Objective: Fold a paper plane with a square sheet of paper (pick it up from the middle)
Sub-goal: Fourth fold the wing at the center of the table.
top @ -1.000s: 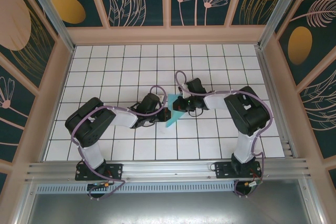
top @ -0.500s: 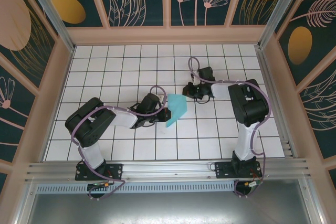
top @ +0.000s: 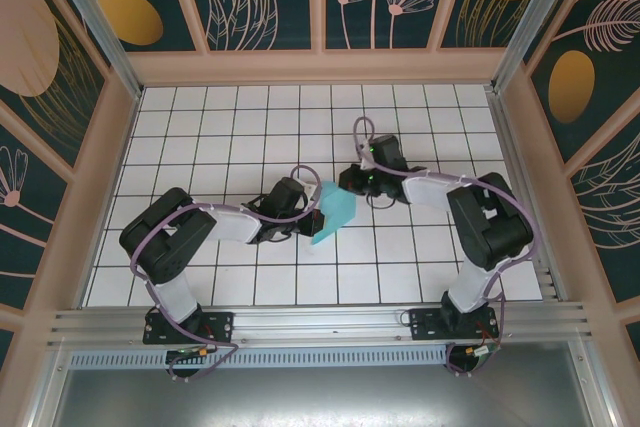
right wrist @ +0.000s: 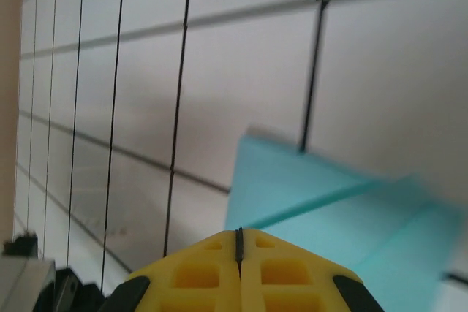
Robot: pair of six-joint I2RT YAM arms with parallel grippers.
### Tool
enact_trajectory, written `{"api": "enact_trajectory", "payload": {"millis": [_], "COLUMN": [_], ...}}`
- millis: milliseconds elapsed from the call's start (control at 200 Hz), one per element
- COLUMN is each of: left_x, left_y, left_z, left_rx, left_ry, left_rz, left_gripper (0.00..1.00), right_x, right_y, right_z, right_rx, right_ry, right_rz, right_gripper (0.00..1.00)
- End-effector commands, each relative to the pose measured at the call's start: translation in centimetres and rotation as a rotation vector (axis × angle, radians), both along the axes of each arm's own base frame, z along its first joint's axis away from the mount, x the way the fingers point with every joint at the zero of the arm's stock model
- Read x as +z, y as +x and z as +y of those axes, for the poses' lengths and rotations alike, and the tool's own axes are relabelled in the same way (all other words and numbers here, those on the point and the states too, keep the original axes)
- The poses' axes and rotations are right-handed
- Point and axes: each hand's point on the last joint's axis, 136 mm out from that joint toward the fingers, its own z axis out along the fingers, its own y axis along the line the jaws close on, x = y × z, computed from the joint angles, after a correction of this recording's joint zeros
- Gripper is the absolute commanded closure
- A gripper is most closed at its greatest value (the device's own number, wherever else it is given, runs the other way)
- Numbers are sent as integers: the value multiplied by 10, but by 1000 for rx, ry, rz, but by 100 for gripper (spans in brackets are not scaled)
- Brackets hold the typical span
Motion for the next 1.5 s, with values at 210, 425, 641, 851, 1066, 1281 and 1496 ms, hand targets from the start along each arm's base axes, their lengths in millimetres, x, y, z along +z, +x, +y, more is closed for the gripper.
{"api": "enact_trajectory", "payload": {"millis": [210,425,641,851,1066,1281,1496], "left_x": [-28,16,62,61,36,13,2], "left_y": [-27,-11,10,-5,-25,-31,-37], "left_z": [26,8,4,-4,-10,-3,5], "left_rx": [24,75,204,208,210,255,285], "left_ry": [90,-43,-145,-250,-227,-185,-169], "left_rz": [151,118,77,173,267,320,350], "left_gripper": [100,98,88,87,86,86,86], "right_x": [-51,-83,-103,-109,-113,-115,-116], "right_y": [-30,-38,-46,-49,-51,-57,-58], "right_z": [7,-12,-27,-34,-37,-33,-35], "right_rx": [-6,-54,-92,-115,-125,-108,-109], "right_ry": [-7,-126,-211,-244,-259,-273,-287], "right_rz": [159,230,283,307,323,326,331], "right_gripper": [95,95,95,95,96,95,96]}}
